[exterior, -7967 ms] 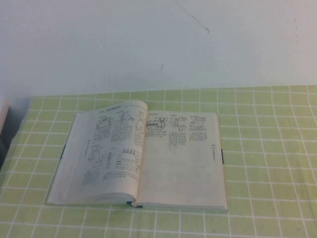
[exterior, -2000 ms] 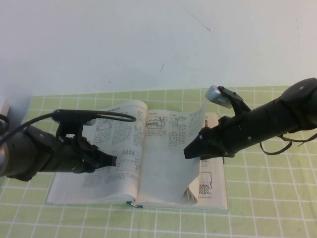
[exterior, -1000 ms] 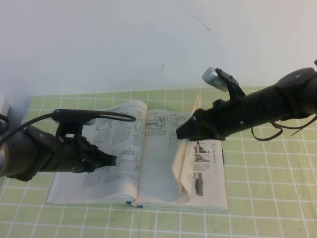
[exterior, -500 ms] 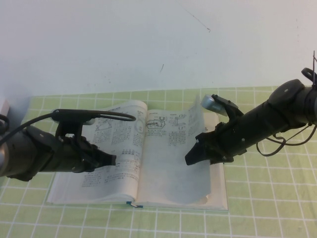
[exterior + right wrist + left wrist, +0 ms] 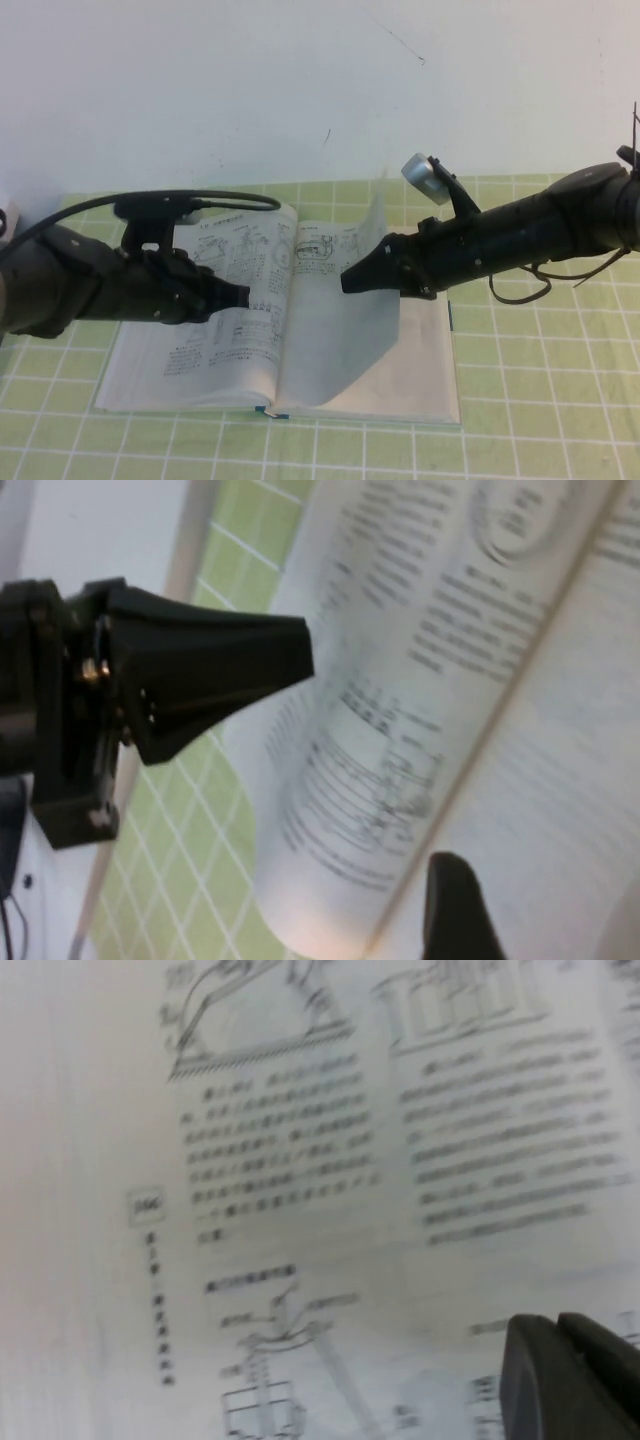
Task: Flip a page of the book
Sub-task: Open the closed book
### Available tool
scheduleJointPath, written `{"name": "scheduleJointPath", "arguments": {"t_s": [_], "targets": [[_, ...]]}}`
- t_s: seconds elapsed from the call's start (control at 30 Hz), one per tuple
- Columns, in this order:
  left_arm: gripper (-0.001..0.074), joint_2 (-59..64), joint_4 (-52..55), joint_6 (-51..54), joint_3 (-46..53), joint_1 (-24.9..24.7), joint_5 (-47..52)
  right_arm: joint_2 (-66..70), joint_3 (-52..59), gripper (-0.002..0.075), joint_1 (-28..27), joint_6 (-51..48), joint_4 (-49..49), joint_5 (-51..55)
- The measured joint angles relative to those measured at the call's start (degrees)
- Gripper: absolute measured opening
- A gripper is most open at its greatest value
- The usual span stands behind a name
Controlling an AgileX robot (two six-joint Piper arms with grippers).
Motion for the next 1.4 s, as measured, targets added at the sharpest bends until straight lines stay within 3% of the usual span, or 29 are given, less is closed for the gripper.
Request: {"name": "scheduleJointPath", "arguments": {"t_s": [0.37,0.5,0.57,0.8,0.93,1.1,1.4], "targets": [[-0.0004,-11.17,0.22,1.74,-0.20,-0.43,15.54,0.09,0.00,0.0375,0.00,-4.36,6.75,0.16],[-0.0004,-14.99,2.15,1.86,-0.20,-5.20,20.17,0.09,0.00,0.0375,0.00,-4.45,7.01,0.16],[-0.0004,-16.49,3.57,1.86,-0.20,-10.11,19.77,0.09,0.00,0.0375,0.00,-4.49,7.11,0.16],[-0.0004,-17.53,8.79,1.94,3.69,-28.47,5.45,0.09,0.00,0.0375,0.00,-4.49,7.71,1.04],[-0.0004,-17.53,8.89,2.24,7.06,-34.96,-5.32,0.09,0.00,0.0375,0.00,-4.49,7.95,1.08],[-0.0003,-15.08,8.89,2.60,8.98,-38.01,-14.94,0.09,0.00,0.0375,0.00,-4.83,8.42,1.34],[-0.0003,-6.38,11.01,2.62,8.98,-38.23,-25.27,0.09,0.00,0.0375,0.00,-5.37,9.01,2.76]]}}
